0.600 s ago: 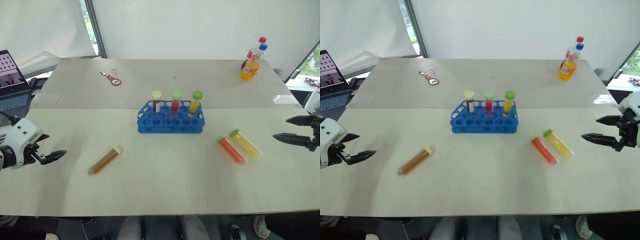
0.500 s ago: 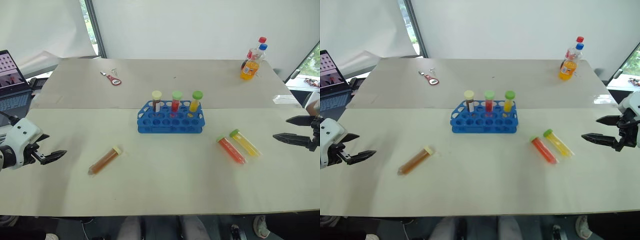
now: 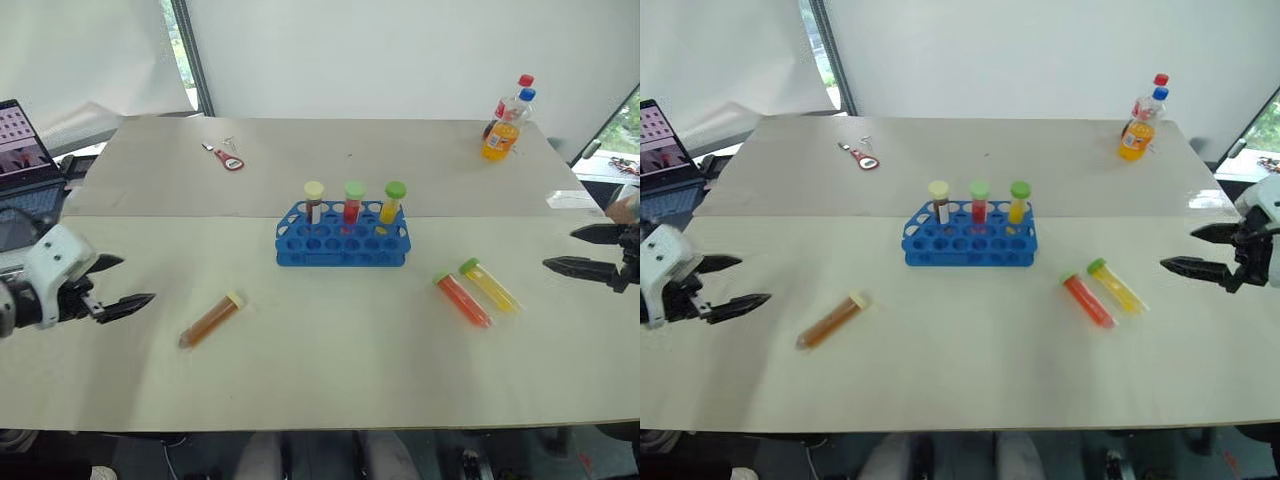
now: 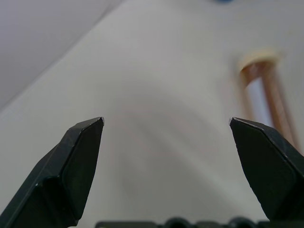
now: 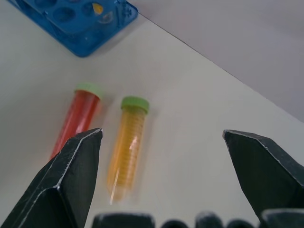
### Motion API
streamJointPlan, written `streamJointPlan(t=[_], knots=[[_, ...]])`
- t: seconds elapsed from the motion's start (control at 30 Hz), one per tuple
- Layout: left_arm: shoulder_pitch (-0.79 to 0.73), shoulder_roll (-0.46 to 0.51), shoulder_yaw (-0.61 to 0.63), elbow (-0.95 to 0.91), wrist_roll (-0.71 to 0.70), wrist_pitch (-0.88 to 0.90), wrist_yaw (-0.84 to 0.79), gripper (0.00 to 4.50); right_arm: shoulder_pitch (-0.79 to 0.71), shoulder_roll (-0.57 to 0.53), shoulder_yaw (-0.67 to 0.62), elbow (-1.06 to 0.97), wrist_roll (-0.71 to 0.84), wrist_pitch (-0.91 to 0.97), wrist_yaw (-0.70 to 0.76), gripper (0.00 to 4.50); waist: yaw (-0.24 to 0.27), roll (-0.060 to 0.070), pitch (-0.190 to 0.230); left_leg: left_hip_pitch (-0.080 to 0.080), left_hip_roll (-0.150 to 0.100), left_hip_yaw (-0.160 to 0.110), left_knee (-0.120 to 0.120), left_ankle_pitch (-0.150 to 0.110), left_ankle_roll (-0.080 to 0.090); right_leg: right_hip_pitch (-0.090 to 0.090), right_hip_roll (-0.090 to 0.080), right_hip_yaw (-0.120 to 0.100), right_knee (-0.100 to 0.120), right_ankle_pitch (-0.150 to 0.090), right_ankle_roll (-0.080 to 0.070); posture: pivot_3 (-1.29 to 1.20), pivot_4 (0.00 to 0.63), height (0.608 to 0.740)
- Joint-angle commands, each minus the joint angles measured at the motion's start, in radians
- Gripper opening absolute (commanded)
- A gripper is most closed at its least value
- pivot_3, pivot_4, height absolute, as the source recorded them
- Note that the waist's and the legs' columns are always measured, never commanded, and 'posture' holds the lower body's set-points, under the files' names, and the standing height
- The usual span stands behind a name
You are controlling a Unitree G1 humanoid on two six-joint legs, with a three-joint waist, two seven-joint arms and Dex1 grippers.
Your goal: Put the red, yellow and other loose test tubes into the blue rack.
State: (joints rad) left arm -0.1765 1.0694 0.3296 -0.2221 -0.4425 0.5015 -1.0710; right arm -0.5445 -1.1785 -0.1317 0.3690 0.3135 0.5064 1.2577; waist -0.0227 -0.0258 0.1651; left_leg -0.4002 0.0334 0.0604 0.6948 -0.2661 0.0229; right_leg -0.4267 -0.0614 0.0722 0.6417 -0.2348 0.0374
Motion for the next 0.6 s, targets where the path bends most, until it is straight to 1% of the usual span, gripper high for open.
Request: streamJointPlan(t=[0.03, 0.1, 0.17, 0.23, 0.3, 0.43, 0.6], knots=[[-0.072, -0.022, -0.082, -0.140, -0.088, 0.054, -0.017, 4.50, -0.064, -0.012, 0.089, -0.098, -0.046, 0.153, -0.024, 4.48, 0.004, 0.000, 0.000, 0.000, -0.001, 0.000, 0.000, 0.000, 0.000, 0.000, 0.000, 0.000, 0.000, 0.000, 0.000, 0.00, 0.150, 0.733], [-0.116, -0.037, -0.148, -0.205, -0.124, 0.073, -0.039, 4.50, -0.115, -0.011, 0.186, -0.137, -0.088, 0.266, -0.022, 4.48, 0.004, 0.000, 0.000, 0.000, -0.001, 0.000, -0.001, 0.000, 0.000, -0.001, 0.001, 0.000, 0.000, 0.000, 0.000, 0.00, 0.150, 0.733], [-0.156, -0.053, -0.197, -0.245, -0.142, 0.080, -0.053, 4.50, -0.164, 0.004, 0.262, -0.140, -0.127, 0.330, -0.021, 4.48, 0.004, 0.000, 0.000, -0.002, -0.001, 0.000, -0.001, 0.000, 0.000, -0.003, 0.001, 0.000, 0.000, 0.000, 0.000, 0.00, 0.150, 0.733], [-0.190, -0.066, -0.248, -0.279, -0.144, 0.065, -0.077, 4.50, -0.220, 0.036, 0.337, -0.112, -0.169, 0.371, -0.023, 4.48, 0.004, 0.000, 0.000, -0.008, -0.001, 0.000, 0.001, 0.000, 0.000, -0.009, 0.002, 0.000, 0.002, 0.000, -0.001, 0.00, 0.150, 0.733], [-0.213, -0.072, -0.296, -0.300, -0.122, 0.032, -0.105, 4.50, -0.271, 0.069, 0.402, -0.067, -0.214, 0.393, -0.024, 4.48, 0.004, 0.000, 0.000, -0.009, -0.002, 0.000, 0.001, 0.000, 0.000, -0.010, 0.002, 0.001, 0.003, 0.000, -0.001, 0.00, 0.150, 0.733], [-0.248, -0.107, -0.383, -0.293, -0.068, -0.017, -0.119, 4.50, -0.323, 0.142, 0.496, 0.052, -0.320, 0.316, -0.067, 4.48, 0.009, 0.000, 0.000, -0.009, -0.002, 0.001, 0.001, 0.000, 0.000, -0.010, 0.002, 0.001, 0.002, 0.000, -0.001, 0.00, 0.150, 0.733], [-0.253, -0.148, -0.421, -0.289, -0.028, -0.045, -0.100, 4.50, -0.383, 0.209, 0.544, 0.219, -0.401, 0.246, -0.081, 4.48, 0.010, 0.000, 0.000, -0.011, -0.003, 0.000, 0.002, 0.000, 0.000, -0.011, 0.002, 0.000, 0.002, 0.000, 0.000, 0.00, 0.150, 0.733]])
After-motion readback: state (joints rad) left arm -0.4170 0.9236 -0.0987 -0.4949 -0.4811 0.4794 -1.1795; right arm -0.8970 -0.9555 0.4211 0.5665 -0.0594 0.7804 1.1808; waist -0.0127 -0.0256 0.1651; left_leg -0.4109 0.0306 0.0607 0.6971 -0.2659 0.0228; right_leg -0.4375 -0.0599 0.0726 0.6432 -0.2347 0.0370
